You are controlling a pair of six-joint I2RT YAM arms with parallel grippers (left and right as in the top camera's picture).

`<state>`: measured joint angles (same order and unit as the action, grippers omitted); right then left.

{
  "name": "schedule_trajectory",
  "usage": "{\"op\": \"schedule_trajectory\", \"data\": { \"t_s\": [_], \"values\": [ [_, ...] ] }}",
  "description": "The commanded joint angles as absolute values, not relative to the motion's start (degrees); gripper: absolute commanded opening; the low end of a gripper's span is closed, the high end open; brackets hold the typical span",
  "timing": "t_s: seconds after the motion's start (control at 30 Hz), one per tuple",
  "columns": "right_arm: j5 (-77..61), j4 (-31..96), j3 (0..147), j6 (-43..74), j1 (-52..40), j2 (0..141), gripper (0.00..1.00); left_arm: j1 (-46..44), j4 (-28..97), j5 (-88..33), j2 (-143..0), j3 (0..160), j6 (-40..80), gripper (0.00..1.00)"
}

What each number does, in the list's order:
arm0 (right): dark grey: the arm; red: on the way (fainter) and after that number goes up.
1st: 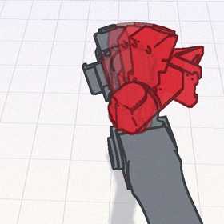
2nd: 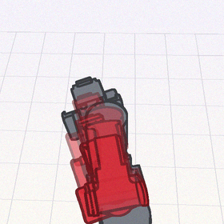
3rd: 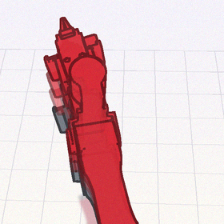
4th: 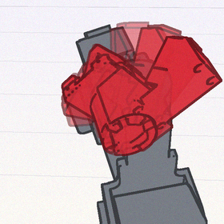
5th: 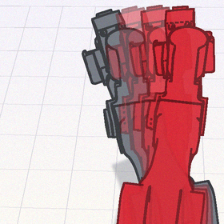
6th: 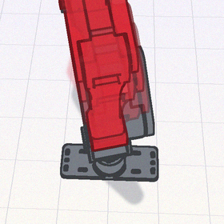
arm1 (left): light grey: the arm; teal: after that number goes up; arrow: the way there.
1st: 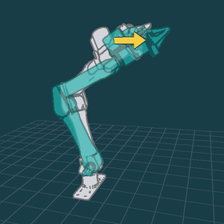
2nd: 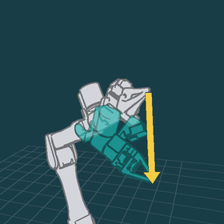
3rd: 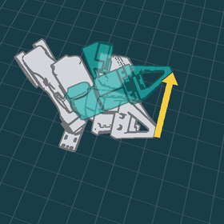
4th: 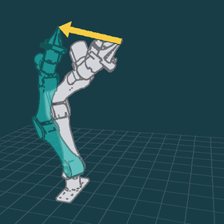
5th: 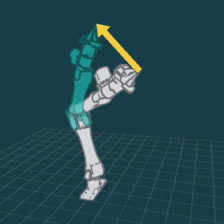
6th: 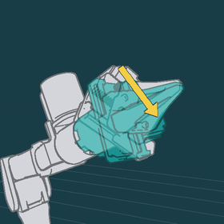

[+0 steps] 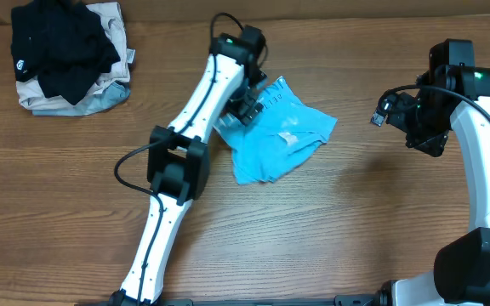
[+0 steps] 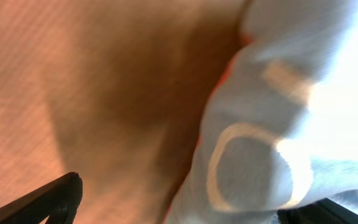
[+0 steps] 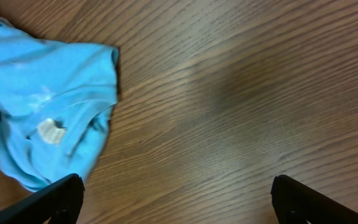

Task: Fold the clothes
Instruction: 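Grasp the folded shirt bundle with the left gripper and lift it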

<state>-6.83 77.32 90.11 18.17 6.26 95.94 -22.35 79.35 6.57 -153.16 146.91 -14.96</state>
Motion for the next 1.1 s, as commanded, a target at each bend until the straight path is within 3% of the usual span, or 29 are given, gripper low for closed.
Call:
{"op": "schedule_trajectory", "data": {
  "t_s": [0.0,0.2,0.47,0.7,1.07],
  "values": [
    [-6.04,76.44,91.35,17.91,6.13,94.56,1.0,-18.04,74.59,10.33,-154.41,146.36,-12.1,1.0],
    [-6.07,73.87,91.35,17.96,6.13,94.56,1.0,-17.1,75.05,9.65,-151.11,153.16,-12.97,1.0],
    [-6.04,73.58,91.35,17.91,6.13,94.56,1.0,-26.59,86.32,-3.29,-146.02,158.08,-24.45,1.0],
    [-6.04,73.52,91.35,17.69,6.13,94.56,1.0,-33.41,86.65,-4.29,-146.26,149.45,-26.85,1.0],
    [-6.07,73.71,91.11,17.74,6.13,94.56,1.0,-31.64,79.4,-2.17,-146.26,135.17,-26.55,1.0]
  ]
}}
